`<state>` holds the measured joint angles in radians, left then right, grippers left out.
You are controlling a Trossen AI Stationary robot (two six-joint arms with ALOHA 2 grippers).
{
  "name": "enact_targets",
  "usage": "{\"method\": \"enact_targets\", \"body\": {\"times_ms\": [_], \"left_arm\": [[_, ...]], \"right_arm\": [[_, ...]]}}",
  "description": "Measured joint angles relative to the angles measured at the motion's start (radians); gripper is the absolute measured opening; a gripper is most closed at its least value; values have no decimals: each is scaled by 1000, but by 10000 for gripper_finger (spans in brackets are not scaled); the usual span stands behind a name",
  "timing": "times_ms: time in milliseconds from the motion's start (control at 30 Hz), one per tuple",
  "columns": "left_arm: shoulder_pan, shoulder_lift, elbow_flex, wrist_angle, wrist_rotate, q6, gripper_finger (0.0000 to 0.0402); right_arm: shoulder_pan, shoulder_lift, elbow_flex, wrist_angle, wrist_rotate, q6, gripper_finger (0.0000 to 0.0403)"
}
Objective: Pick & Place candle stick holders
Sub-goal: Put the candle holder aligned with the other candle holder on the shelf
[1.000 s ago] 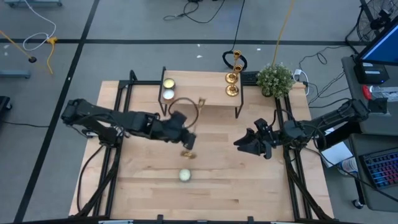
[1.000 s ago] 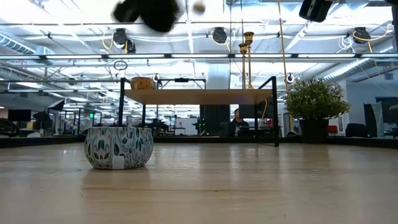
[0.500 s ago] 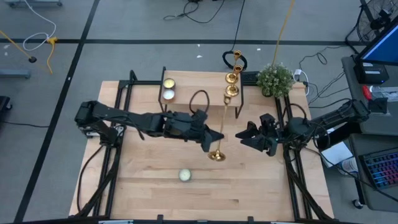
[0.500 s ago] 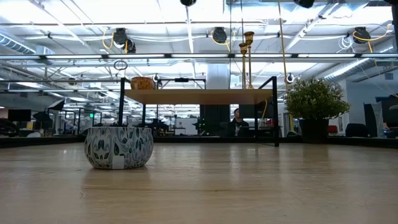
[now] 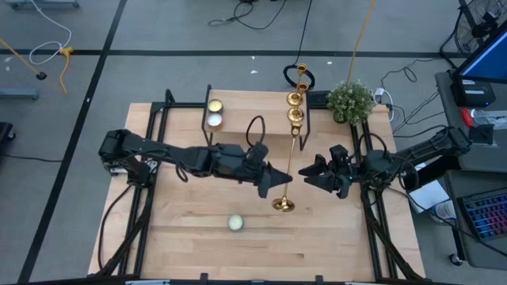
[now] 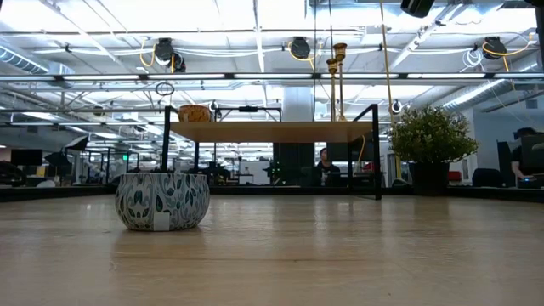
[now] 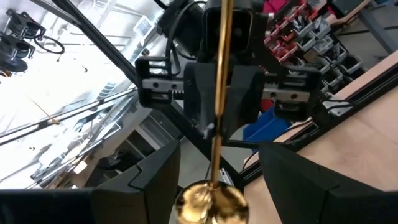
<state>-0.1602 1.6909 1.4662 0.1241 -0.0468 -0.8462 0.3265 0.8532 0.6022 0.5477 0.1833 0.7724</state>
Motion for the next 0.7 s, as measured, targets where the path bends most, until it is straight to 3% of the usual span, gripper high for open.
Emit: {"method": "enact_targets", "body": {"times_ms": [367,700], "left_arm": [[-7,49,18,56,38,-11,16],[2,222,310,-173,76,60,16]], "right_arm": [[-11,1,0,2,4,-1,215],[-25,8,0,24,-1,4,214]]}}
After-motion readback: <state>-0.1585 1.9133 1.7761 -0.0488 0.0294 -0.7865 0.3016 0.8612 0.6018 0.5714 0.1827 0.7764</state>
